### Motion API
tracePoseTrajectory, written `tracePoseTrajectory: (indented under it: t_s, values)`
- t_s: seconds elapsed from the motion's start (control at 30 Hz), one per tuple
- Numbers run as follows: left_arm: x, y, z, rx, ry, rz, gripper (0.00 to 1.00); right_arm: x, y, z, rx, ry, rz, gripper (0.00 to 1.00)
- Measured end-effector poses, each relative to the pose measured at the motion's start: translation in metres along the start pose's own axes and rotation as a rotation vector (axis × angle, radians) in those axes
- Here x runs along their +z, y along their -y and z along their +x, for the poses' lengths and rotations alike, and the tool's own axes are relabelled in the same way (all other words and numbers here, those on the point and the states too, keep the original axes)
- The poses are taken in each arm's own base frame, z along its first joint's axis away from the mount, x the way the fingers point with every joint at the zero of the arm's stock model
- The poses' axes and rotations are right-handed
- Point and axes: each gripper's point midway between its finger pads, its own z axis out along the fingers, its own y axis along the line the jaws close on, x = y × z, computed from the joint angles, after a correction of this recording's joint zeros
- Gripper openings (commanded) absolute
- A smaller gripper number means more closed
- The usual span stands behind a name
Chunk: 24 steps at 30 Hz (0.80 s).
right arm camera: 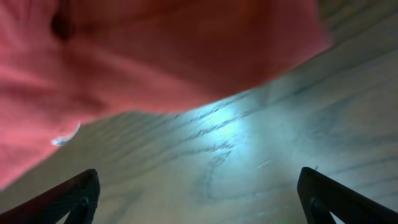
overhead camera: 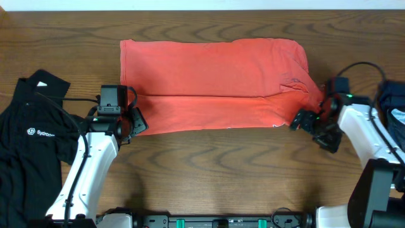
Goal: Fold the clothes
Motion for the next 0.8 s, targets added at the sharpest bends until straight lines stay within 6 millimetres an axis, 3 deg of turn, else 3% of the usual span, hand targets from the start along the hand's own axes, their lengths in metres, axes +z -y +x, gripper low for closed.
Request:
tracePoseTrajectory:
  t_s: [0.3,0.43,0.53,0.63,0.67,0.73,0.8]
  values:
    - [0.000,0.000,0.000,0.000,-0.001,0.000,0.67,0.000,0.005,-0.024,0.094,0.063,-0.057,0.99]
    - [0.000,-0.001,0.001,0.000,-0.005,-0.002,0.67,0.013,0.003,-0.029,0.119,0.076,-0.068,0.94]
    - [0.000,-0.002,0.004,0.001,-0.017,-0.009,0.67,0.027,0.007,-0.025,0.144,0.052,-0.055,0.75]
    - [0.000,-0.003,0.005,0.001,-0.021,-0.011,0.67,0.036,0.010,-0.022,0.167,0.040,-0.042,0.43]
    - [0.000,-0.003,0.006,0.002,-0.022,-0.012,0.67,0.036,0.010,-0.024,0.174,0.045,-0.041,0.39]
    - [0.000,-0.003,0.005,0.001,-0.019,-0.012,0.68,0.037,0.010,-0.026,0.189,0.053,-0.043,0.49]
    - [0.002,-0.004,0.004,0.003,-0.012,-0.016,0.76,0.037,0.008,-0.028,0.197,0.060,-0.052,0.51]
